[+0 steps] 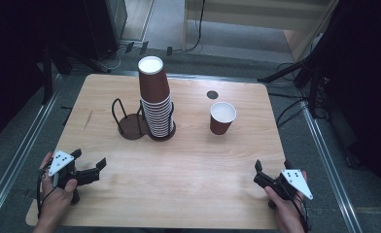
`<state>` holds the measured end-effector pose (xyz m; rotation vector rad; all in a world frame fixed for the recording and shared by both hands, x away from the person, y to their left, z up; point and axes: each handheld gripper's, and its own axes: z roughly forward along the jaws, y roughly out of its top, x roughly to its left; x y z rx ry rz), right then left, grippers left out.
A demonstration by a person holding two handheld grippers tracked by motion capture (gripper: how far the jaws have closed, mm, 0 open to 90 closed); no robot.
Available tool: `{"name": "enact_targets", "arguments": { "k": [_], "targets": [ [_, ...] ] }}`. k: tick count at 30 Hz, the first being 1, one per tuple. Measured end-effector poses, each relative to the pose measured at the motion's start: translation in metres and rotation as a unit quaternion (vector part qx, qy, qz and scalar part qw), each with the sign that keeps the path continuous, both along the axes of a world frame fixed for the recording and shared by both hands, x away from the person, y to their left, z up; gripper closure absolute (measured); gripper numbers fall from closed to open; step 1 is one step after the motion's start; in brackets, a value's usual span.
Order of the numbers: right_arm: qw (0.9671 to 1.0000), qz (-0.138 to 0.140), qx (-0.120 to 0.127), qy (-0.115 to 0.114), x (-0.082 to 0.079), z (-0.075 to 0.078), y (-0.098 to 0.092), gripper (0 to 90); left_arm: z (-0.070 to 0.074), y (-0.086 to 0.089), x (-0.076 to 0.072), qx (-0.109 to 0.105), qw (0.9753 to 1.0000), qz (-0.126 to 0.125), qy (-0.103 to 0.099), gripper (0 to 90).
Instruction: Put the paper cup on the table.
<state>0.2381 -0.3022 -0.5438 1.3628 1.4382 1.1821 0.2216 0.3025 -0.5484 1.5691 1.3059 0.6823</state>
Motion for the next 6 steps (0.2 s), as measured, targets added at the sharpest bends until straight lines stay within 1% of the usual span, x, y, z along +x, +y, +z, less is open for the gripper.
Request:
{"name": "enact_targets", "arguments": {
  "k": [3,5,6],
  "targets": [
    [1.0,-0.006,0.0,0.003,-0.003,-0.0017,-0.002,0.0,0.0,-0.0008,0.0004,0.001,1.0,-0.002,0.0,0.0],
    [0.9999,-0.008,0.011,0.004,-0.0046,-0.0018,-0.0027,0.0,0.0,-0.0017,0.0016,0.005,1.0,-0.002,-0.001,0.0],
    [0.9997,-0.009,0.021,0.002,-0.0056,-0.0013,-0.0027,0.0,0.0001,-0.0019,0.0024,0.008,1.0,-0.001,-0.001,0.0]
  ]
}}
